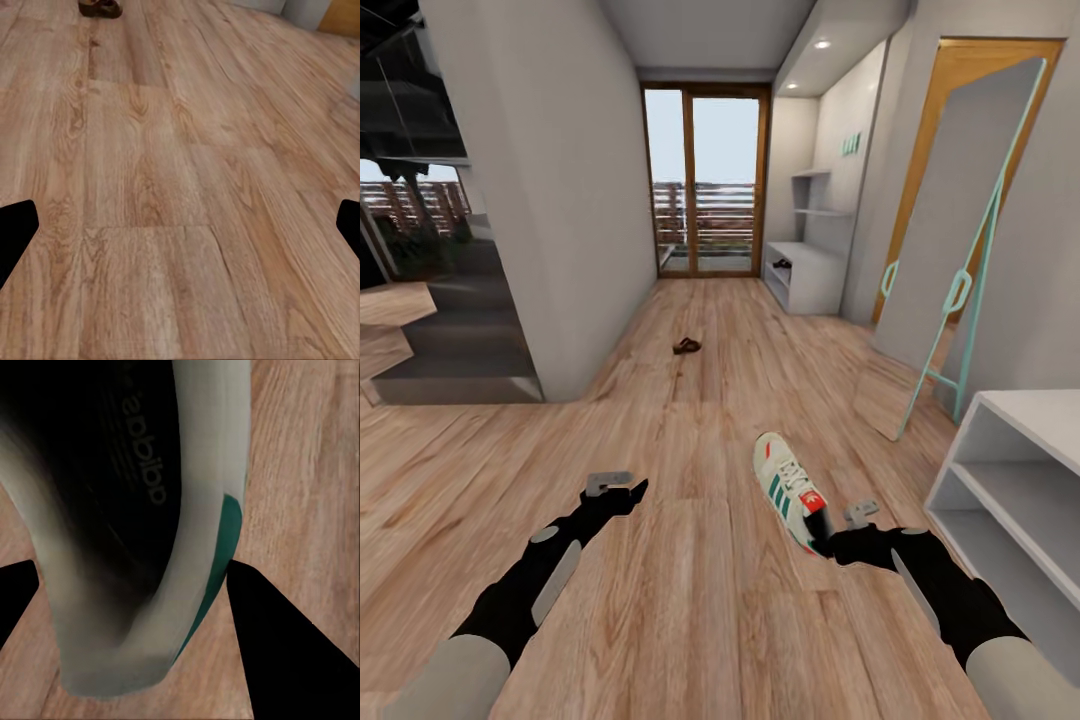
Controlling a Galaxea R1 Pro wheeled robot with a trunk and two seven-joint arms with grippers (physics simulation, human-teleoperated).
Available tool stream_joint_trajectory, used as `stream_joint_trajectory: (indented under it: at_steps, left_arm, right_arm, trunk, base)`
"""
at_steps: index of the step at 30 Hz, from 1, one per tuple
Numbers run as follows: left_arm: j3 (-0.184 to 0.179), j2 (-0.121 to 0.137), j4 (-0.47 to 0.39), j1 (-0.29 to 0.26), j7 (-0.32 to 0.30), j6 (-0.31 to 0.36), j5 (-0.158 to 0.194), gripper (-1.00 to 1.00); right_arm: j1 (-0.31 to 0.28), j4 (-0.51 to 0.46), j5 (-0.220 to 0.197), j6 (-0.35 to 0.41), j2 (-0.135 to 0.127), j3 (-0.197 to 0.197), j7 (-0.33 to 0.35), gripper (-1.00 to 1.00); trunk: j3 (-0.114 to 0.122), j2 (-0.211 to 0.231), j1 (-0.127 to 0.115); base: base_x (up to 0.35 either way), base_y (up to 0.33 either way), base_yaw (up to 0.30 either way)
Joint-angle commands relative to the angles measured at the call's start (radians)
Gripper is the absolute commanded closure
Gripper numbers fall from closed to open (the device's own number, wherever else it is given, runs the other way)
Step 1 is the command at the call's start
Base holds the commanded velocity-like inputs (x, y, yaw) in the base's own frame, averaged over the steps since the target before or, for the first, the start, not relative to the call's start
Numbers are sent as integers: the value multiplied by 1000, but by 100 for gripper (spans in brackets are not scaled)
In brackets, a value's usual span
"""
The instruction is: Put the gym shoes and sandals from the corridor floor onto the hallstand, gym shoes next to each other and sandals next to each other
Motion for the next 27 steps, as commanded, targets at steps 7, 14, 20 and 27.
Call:
stream_joint_trajectory:
  at_steps: [7, 14, 20, 27]
  left_arm:
    - [-2, 4, -6, -2, -1, 44, -73, -100]
    - [-2, 0, -75, -3, -2, 133, -148, -100]
    - [-2, 0, -87, -3, -2, 139, -152, -100]
    - [-3, -1, -87, -2, -4, 138, -148, -100]
  right_arm:
    - [-1, -4, -2, 6, 119, 6, -429, 100]
    - [-1, -5, -4, -10, 173, 6, -588, 100]
    - [-1, -5, -8, -29, 175, 6, -593, 100]
    - [-1, -5, -11, -31, 175, 5, -593, 100]
  trunk:
    - [-1, 0, 0]
    - [-1, 0, 0]
    - [-1, 0, 0]
    - [-1, 0, 0]
  base:
    - [347, 0, 0]
    - [348, 0, 0]
    - [348, 0, 0]
    - [348, 0, 0]
